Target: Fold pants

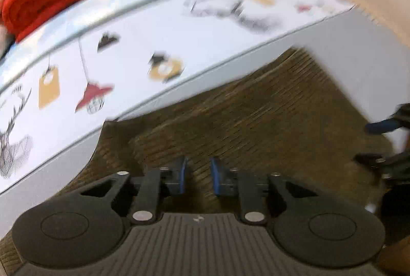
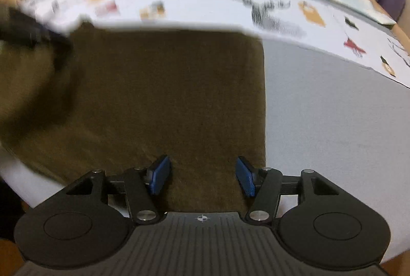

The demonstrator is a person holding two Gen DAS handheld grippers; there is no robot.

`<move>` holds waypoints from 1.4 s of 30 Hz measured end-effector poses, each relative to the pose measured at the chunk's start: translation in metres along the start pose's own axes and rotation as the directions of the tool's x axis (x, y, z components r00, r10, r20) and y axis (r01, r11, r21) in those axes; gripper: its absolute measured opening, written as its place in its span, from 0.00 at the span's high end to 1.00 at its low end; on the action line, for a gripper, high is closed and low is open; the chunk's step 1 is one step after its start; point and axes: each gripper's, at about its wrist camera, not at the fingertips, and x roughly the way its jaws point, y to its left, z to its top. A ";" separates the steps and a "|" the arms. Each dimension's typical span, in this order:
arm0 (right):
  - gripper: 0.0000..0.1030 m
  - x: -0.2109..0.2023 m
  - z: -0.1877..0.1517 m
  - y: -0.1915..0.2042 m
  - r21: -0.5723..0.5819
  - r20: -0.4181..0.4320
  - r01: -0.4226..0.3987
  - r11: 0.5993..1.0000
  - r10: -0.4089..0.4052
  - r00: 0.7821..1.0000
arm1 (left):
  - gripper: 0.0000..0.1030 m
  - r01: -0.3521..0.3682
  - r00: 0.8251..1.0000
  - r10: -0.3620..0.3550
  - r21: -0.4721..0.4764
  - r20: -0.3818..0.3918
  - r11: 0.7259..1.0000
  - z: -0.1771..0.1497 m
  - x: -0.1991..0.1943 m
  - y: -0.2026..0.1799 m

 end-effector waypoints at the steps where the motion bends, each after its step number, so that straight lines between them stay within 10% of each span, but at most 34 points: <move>1: 0.42 0.001 0.001 0.001 -0.002 0.004 0.008 1.000 -0.008 1.000 | 0.82 -0.041 0.997 0.040 -0.005 -0.064 0.999 0.000 0.015 0.006; 4: 0.42 -0.009 0.008 0.005 0.023 0.031 0.016 1.000 -0.017 0.999 | 0.76 -0.068 0.992 0.060 -0.074 -0.114 0.995 0.002 0.018 0.018; 8: 0.40 -0.018 0.015 0.006 0.056 0.118 0.001 0.998 -0.007 0.993 | 0.73 -0.008 0.999 0.011 -0.056 0.040 0.998 0.011 -0.008 0.010; 12: 0.40 0.011 0.008 0.011 0.032 -0.029 0.081 0.996 -0.080 0.996 | 0.55 -0.082 0.988 0.078 -0.026 -0.132 0.996 -0.002 0.024 0.007; 17: 0.40 -0.025 0.025 0.019 0.121 0.088 0.057 0.991 -0.068 0.994 | 0.43 -0.043 0.997 0.046 -0.044 0.055 0.998 0.000 -0.030 0.004; 28: 0.34 -0.104 0.023 0.058 0.102 0.438 -0.111 0.989 0.056 0.897 | 0.20 -0.053 0.926 0.109 -0.162 0.361 0.985 -0.058 -0.140 -0.001; 36: 0.28 -0.077 0.017 0.070 0.143 0.362 -0.148 0.979 0.088 0.928 | 0.23 -0.082 0.921 0.194 -0.320 0.338 0.944 -0.131 -0.204 0.010; 42: 0.30 -0.059 0.024 0.093 0.085 0.295 -0.203 0.975 0.170 0.940 | 0.81 -0.061 0.913 0.221 -0.422 0.342 0.905 -0.161 -0.229 0.052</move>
